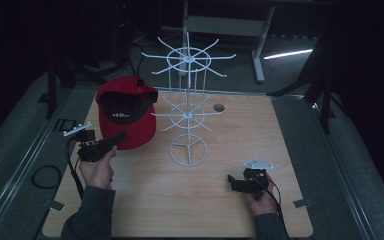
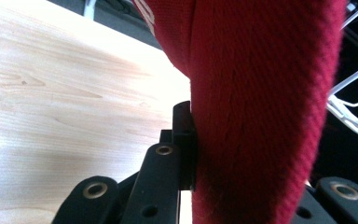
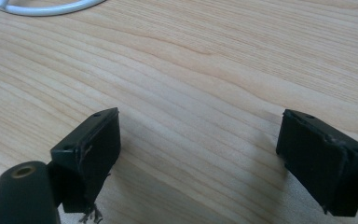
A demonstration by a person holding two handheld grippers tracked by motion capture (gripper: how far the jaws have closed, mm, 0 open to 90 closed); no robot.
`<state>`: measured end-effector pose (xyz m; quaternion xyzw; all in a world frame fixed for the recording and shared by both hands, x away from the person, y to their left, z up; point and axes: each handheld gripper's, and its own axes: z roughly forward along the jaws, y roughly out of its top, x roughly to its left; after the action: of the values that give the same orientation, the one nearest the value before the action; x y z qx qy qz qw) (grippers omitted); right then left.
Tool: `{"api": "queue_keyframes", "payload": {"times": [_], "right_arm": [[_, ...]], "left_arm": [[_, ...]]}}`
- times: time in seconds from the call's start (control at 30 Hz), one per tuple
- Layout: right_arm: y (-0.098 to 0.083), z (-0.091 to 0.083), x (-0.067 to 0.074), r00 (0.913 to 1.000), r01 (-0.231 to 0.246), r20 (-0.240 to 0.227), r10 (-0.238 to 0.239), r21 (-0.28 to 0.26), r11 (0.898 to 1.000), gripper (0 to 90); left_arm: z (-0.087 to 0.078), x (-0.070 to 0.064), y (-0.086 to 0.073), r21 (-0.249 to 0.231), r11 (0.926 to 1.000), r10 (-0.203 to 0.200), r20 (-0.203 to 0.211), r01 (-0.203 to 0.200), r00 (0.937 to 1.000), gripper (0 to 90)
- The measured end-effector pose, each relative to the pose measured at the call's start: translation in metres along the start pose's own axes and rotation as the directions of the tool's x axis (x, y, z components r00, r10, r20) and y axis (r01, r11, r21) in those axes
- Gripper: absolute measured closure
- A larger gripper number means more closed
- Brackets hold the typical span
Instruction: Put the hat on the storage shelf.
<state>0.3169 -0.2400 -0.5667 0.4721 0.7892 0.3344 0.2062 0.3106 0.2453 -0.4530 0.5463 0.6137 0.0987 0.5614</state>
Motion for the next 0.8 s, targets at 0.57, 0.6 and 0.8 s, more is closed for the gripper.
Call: {"api": "queue_keyframes", "payload": {"times": [0.57,0.6,0.8], "right_arm": [[0.0,0.0,0.0,1.0,-0.001,0.0,0.001,0.0,1.0,13.4],[0.0,0.0,0.0,1.0,-0.001,0.0,0.001,0.0,1.0,13.4],[0.0,0.0,0.0,1.0,0.0,0.0,0.0,-0.001,1.0,13.4]], "left_arm": [[-0.008,-0.005,0.006,-0.045,0.9981,0.042,0.006,-0.041,0.9991,84.2],[-0.008,-0.006,0.007,-0.048,0.9979,0.044,0.006,-0.043,0.999,84.2],[-0.011,-0.009,0.01,-0.067,0.9959,0.061,0.005,-0.061,0.9981,84.2]]}}
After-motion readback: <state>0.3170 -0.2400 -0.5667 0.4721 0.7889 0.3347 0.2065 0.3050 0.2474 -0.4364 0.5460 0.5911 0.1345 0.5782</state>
